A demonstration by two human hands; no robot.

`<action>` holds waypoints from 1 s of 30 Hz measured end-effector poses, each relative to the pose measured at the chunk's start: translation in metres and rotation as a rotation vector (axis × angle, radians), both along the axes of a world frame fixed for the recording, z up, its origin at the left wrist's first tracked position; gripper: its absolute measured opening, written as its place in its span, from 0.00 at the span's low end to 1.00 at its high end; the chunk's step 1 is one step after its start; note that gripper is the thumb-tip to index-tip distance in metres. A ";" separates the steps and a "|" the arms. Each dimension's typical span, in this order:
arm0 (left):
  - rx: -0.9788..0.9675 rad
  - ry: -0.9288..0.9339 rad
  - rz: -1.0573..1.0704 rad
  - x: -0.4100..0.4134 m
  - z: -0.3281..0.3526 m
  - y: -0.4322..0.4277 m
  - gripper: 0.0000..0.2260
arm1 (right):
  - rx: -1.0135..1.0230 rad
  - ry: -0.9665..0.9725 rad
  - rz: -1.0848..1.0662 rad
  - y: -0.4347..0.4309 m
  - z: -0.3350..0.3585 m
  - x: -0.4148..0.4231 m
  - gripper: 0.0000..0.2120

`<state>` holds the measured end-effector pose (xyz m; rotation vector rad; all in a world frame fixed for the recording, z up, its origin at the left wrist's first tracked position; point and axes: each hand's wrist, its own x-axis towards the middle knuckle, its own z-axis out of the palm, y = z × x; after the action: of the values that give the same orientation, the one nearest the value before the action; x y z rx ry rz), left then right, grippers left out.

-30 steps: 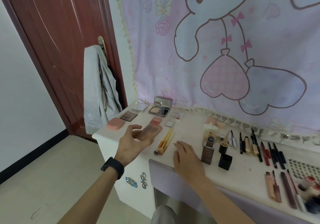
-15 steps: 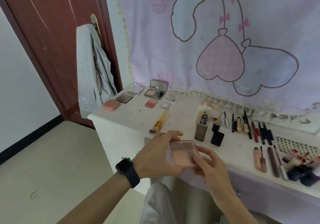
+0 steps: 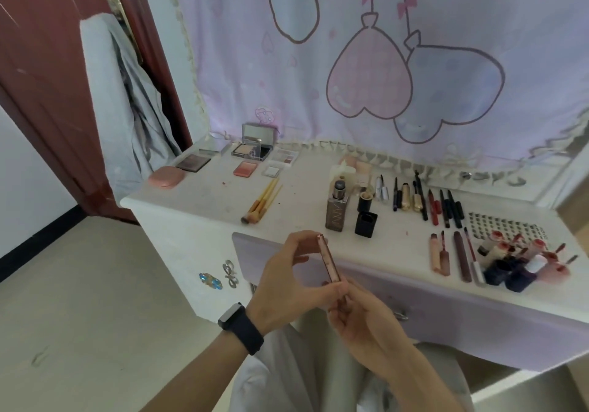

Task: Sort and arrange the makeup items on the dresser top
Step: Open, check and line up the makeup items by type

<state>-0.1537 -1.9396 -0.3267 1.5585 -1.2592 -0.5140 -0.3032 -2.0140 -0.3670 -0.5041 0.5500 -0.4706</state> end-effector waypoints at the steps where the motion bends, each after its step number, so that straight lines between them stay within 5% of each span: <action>1: 0.005 -0.019 -0.008 0.000 0.000 -0.001 0.35 | -0.061 0.036 0.017 -0.002 0.000 -0.002 0.10; 8: 0.067 -0.202 -0.101 0.002 -0.003 -0.002 0.37 | -0.427 0.230 0.097 -0.017 0.013 -0.014 0.29; 13: 0.109 -0.233 -0.164 0.001 -0.003 -0.001 0.38 | -0.542 0.333 0.136 -0.021 0.030 -0.018 0.28; 19: 0.207 0.182 -0.160 0.005 0.003 0.000 0.23 | -0.780 0.369 0.023 -0.020 0.027 -0.019 0.17; 30: 0.115 0.417 -0.071 0.000 -0.003 0.002 0.20 | -0.980 0.266 -0.023 -0.015 0.020 -0.015 0.20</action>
<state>-0.1533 -1.9377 -0.3302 1.4097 -0.9789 -0.9187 -0.3183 -2.0286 -0.3474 -1.5134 0.5559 -0.6909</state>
